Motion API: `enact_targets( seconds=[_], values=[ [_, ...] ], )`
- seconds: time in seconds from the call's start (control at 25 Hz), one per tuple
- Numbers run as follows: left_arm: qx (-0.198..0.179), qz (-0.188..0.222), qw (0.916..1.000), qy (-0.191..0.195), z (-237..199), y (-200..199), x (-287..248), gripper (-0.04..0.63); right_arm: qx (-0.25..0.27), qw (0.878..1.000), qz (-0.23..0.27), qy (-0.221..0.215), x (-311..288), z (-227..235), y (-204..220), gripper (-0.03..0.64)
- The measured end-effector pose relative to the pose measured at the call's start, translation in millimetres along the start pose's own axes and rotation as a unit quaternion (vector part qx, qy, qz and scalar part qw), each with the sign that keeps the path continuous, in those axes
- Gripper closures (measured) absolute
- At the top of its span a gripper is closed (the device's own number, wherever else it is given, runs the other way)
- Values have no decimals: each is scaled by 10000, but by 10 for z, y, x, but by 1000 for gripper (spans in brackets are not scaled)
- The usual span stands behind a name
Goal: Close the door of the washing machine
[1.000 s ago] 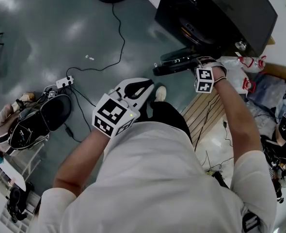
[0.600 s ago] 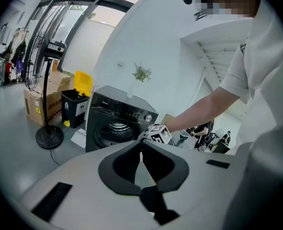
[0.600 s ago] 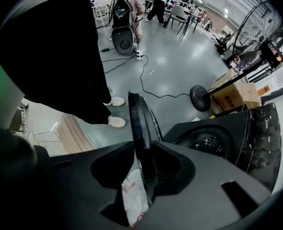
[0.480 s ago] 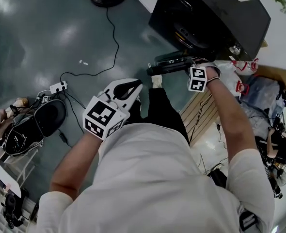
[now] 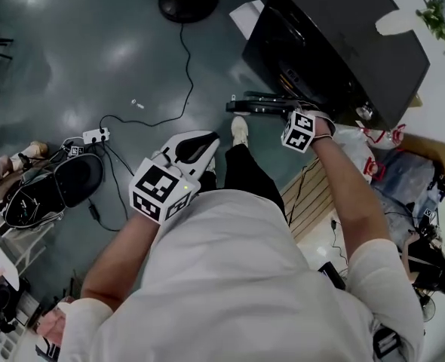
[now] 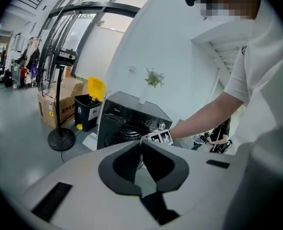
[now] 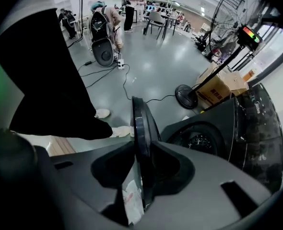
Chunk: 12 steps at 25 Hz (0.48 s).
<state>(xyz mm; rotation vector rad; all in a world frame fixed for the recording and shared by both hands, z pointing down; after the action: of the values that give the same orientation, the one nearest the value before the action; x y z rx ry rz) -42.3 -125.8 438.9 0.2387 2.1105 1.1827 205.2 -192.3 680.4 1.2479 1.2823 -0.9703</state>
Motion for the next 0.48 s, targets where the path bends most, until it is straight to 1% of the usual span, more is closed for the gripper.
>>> enact_targets(
  seconds=[0.2, 0.48],
  values=[
    [16, 49, 9999, -138, -22, -229, -221, 574, -443, 9987, 226, 126, -24, 317, -39, 495],
    [67, 80, 9995, -285, -11, -454, -508, 574, -1004, 9940, 360, 253, -48, 713, 5, 495]
  ],
)
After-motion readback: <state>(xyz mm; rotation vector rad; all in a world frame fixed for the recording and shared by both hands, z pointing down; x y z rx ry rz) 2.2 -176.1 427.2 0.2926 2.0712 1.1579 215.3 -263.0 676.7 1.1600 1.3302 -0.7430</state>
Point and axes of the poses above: the fingertips, and each gripper's own axes: x backward along the fingers, z to its right, y out of its underside, the point moved 4 cm from there along x, backward along the fingers, and after that the axes turned 3 degrees about -y, right-handed, at the moved point
